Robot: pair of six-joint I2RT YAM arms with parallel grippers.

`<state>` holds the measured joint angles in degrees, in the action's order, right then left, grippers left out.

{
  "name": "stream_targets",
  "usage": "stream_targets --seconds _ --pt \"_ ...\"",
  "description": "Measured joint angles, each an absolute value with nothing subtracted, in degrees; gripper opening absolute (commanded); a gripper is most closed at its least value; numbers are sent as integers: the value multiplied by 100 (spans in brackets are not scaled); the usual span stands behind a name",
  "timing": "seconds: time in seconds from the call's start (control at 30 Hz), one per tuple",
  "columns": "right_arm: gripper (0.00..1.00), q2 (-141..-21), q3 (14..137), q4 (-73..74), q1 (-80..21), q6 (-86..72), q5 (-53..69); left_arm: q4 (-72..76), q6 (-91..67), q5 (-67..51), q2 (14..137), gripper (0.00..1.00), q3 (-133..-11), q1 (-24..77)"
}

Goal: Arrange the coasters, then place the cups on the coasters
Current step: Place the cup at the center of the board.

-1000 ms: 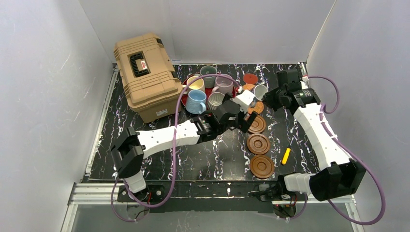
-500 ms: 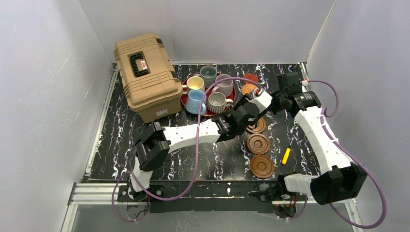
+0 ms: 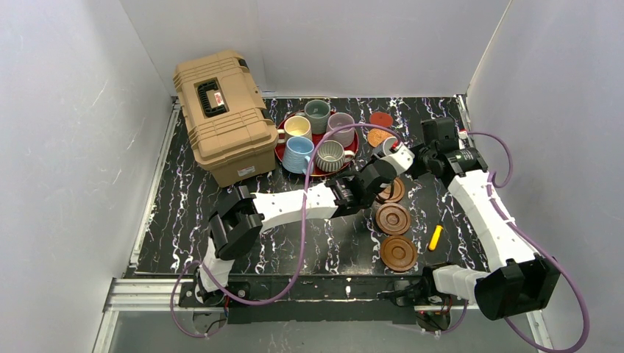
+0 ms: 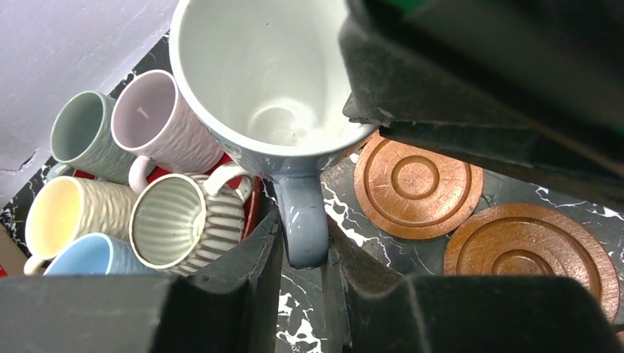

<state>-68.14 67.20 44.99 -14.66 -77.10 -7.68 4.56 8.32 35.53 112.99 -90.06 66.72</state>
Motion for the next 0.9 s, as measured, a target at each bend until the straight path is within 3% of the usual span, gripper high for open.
stream_targets --seconds 0.37,0.9 --pt "2 -6785 6237 4333 -1476 -7736 -639 475 281 2958 11205 0 -8547 6646" --pt "14 -6302 5157 3948 -1629 -7566 329 1131 -449 2213 10318 0 -6744 6652"
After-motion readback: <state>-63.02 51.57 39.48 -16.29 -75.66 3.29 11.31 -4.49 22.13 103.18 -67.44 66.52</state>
